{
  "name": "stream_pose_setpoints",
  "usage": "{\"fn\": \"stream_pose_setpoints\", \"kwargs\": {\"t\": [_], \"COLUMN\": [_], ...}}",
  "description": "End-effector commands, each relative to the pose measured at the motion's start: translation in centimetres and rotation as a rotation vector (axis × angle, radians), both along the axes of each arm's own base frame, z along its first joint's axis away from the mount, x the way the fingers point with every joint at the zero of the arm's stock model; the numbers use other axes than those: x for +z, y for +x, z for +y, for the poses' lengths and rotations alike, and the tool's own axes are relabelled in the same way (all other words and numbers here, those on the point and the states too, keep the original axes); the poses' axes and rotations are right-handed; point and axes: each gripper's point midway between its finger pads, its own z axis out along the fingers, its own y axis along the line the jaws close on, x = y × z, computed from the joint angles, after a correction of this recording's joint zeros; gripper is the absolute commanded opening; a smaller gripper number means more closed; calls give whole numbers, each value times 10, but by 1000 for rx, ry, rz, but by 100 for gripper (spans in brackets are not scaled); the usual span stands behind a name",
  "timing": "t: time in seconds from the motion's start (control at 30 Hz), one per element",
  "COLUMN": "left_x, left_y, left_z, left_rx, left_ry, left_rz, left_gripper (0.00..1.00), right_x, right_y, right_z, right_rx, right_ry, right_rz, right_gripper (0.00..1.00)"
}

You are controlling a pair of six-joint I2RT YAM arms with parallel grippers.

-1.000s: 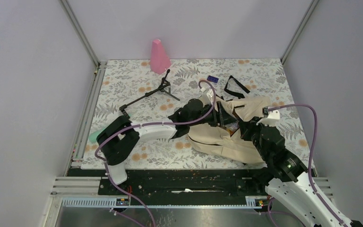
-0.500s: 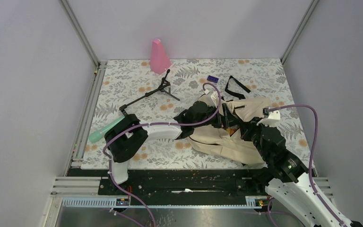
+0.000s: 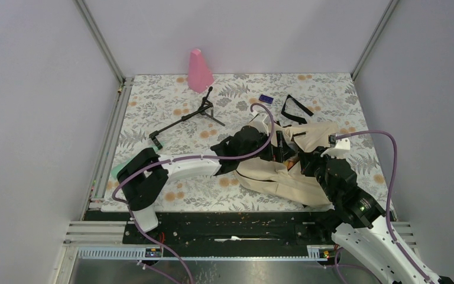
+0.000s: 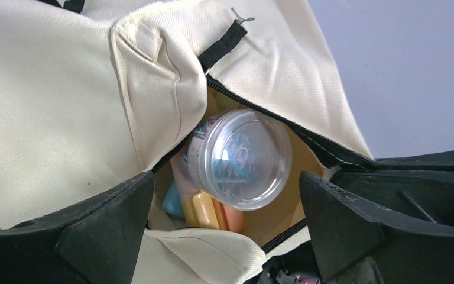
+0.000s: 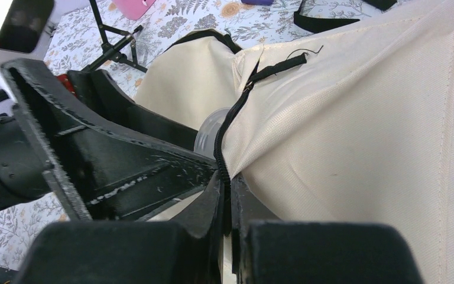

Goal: Pack the student bag
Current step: Place the stationery in the student bag.

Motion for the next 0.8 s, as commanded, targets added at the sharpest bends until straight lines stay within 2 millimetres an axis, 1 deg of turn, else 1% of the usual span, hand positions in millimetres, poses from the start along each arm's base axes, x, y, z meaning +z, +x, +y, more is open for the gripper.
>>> {"fn": "stream_pose_setpoints", "kwargs": {"t": [0.0, 0.03, 0.13, 0.2, 0.27, 0.33, 0.43, 0.5, 0.63, 0.7, 0.73, 0.77], "left_x": [36, 38, 43, 41, 37, 37, 44, 46, 50, 51, 51, 50], "left_y": [3, 2, -3, -6, -9, -13, -19, -22, -25, -25, -25, -22], "left_z": [7, 6, 1, -5, -11, -19, -33, -43, -57, -58, -56, -52], "left_rx": [32, 24, 0, -24, -46, -72, -111, -134, -162, -165, -162, -145], "left_ry": [-52, -64, -97, -95, -89, -95, -121, -133, -157, -161, -157, -144], "left_rz": [-83, -81, -81, -73, -64, -62, -72, -81, -105, -114, -120, -132], "left_gripper": [92, 89, 76, 63, 57, 48, 40, 37, 37, 37, 38, 42], "right_x": [48, 47, 48, 49, 49, 50, 51, 53, 52, 52, 52, 52], "right_y": [6, 6, 6, 5, 5, 5, 5, 5, 5, 5, 5, 5], "right_z": [9, 9, 9, 9, 9, 9, 9, 9, 9, 9, 8, 8], "right_rx": [14, 15, 14, 14, 16, 18, 18, 19, 18, 18, 16, 14], "right_ry": [118, 117, 119, 119, 121, 121, 125, 125, 118, 118, 117, 118], "right_rz": [-127, -126, -128, -128, -130, -131, -135, -136, -134, -135, -136, -137], "right_gripper": [0, 0, 0, 0, 0, 0, 0, 0, 0, 0, 0, 0]}}
